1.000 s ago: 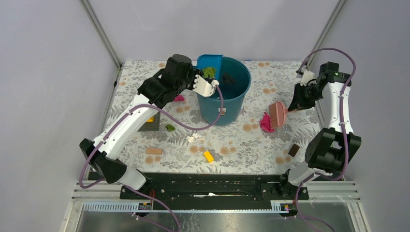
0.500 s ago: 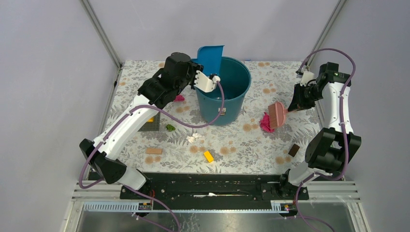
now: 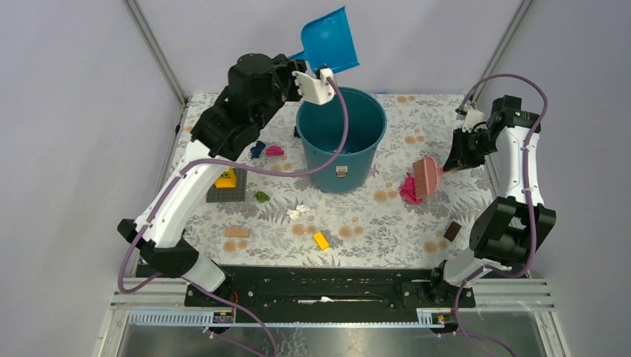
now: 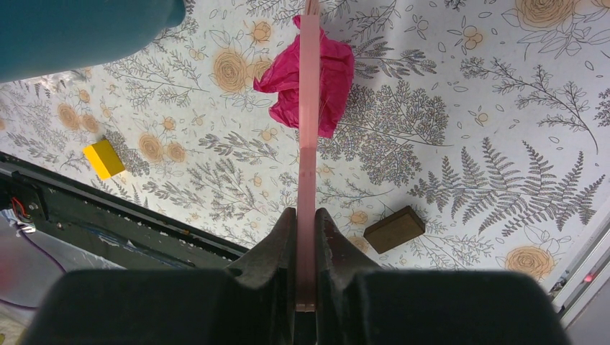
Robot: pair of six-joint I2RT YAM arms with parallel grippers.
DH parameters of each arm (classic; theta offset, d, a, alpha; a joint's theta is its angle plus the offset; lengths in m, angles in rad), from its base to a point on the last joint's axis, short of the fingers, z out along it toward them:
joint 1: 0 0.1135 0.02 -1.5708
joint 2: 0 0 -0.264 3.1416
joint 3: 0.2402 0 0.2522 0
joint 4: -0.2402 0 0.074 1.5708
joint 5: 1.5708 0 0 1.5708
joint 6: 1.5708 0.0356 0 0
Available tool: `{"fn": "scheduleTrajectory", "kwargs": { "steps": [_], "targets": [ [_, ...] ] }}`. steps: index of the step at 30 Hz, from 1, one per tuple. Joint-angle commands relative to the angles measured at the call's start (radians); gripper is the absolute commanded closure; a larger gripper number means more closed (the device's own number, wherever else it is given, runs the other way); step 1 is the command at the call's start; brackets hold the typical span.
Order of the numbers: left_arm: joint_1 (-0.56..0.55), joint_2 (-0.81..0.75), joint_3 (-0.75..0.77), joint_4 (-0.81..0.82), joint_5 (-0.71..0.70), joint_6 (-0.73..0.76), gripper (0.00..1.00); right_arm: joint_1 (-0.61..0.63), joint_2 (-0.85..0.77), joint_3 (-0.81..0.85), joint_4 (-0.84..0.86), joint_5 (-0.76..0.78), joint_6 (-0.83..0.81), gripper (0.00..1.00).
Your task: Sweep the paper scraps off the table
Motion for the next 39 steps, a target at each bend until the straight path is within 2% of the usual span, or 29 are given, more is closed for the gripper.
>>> {"fn": "scheduleTrajectory", "kwargs": {
  "steps": [1, 7, 11, 15, 21, 29, 34, 39],
  "targets": [
    [-0.06, -0.056, 0.054, -0.116, 0.18, -0.163, 1.0, 0.001, -0.026, 0.061, -0.025, -0.032, -0.002, 1.0],
    [-0.247, -0.135, -0.121, -0.252, 0.282, -0.164, 1.0, 0.0, -0.02, 0.089, -0.034, -0.022, -0.014, 1.0],
    [-0.324, -0.126, -0.171, -0.372, 0.402, -0.175, 1.0, 0.001, -0.017, 0.111, -0.045, -0.018, -0.023, 1.0],
    [-0.365, -0.082, -0.217, -0.457, 0.477, -0.195, 1.0, 0.001, -0.018, 0.144, -0.054, 0.016, -0.051, 1.0],
    [-0.351, 0.022, -0.2, -0.501, 0.584, -0.32, 1.0, 0.0, -0.028, 0.16, -0.027, 0.112, -0.094, 1.0],
    [-0.353, 0.168, -0.286, -0.483, 0.528, -0.498, 1.0, 0.001, -0.009, 0.171, 0.047, 0.184, -0.115, 1.0],
    [-0.367, 0.248, -0.329, -0.444, 0.427, -0.658, 1.0, 0.004, 0.006, 0.158, 0.089, 0.229, -0.127, 1.0],
    [-0.37, 0.326, -0.335, -0.387, 0.346, -0.753, 1.0, 0.049, 0.024, 0.115, 0.13, 0.292, -0.147, 1.0]
  ]
}}
